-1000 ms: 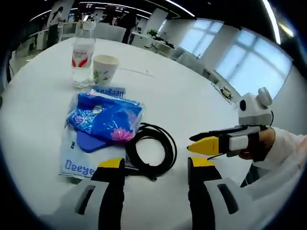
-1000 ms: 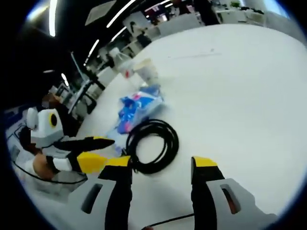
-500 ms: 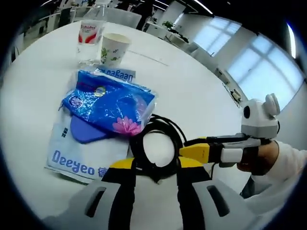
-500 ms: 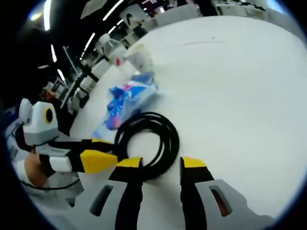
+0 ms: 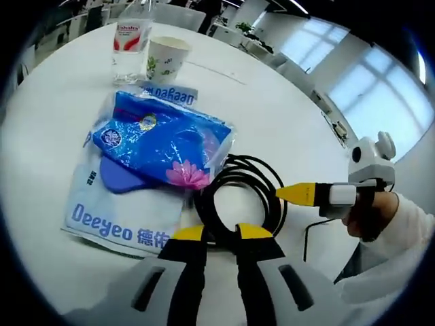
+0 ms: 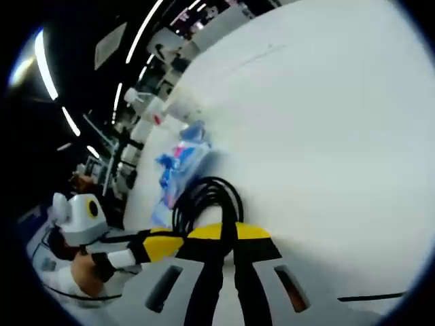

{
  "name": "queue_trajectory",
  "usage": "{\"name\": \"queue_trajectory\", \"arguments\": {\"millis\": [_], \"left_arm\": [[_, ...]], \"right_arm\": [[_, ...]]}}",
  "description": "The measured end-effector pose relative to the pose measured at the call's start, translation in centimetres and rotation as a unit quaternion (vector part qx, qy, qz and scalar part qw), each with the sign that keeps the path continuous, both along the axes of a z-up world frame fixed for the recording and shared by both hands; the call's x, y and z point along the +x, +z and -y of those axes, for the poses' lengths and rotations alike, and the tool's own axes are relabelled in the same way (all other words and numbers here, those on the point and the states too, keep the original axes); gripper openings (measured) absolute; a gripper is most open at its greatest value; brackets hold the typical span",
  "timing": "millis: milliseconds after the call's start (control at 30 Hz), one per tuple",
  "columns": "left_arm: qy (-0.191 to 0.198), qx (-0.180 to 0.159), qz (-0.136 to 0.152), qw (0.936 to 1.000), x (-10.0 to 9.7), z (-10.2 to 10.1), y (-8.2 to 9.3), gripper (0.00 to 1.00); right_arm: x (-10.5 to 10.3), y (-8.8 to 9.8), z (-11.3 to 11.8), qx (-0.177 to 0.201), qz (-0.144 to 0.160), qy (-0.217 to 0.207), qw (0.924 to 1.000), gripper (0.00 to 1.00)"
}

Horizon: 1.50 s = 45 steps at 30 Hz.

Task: Arrange the tabletop items into an orderly group along one side of the table until the central work area is clear of visible clutter.

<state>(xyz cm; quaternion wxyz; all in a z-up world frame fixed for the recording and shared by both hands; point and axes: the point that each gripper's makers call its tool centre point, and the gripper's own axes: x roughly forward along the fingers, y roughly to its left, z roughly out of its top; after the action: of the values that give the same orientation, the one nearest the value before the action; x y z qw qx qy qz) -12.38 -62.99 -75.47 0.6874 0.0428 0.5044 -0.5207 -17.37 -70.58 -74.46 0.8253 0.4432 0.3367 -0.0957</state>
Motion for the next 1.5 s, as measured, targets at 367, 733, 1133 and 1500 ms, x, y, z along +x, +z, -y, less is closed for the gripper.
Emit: {"name": "queue_trajectory", "arguments": {"millis": [367,733,1133,1500], "left_arm": [[-0.019,-0.033,-0.005,0.9992,-1.5,0.6,2.0,0.07],[-0.075,-0.072,0.034,0.994,-2.5,3.6,5.1,0.06],[-0.155,-0.092,0.06,0.9819,-3.4,10.1,7.2,0.05],[-0.181,-0.09,0.055,0.9777,-4.1,14.8,6.8,0.04]], "right_arm": [[-1.8,3.3,0.0,0.037,0.051,-0.026,0.9977,0.0],[-4.0,4.9,2.2,0.035,0.077,-0.089,0.9924,0.0],[-5.8,6.4,7.3,0.001,0.093,-0.164,0.982,0.0],[-7.2,5.2,11.1,-0.016,0.074,-0.204,0.9761,0.0]]}}
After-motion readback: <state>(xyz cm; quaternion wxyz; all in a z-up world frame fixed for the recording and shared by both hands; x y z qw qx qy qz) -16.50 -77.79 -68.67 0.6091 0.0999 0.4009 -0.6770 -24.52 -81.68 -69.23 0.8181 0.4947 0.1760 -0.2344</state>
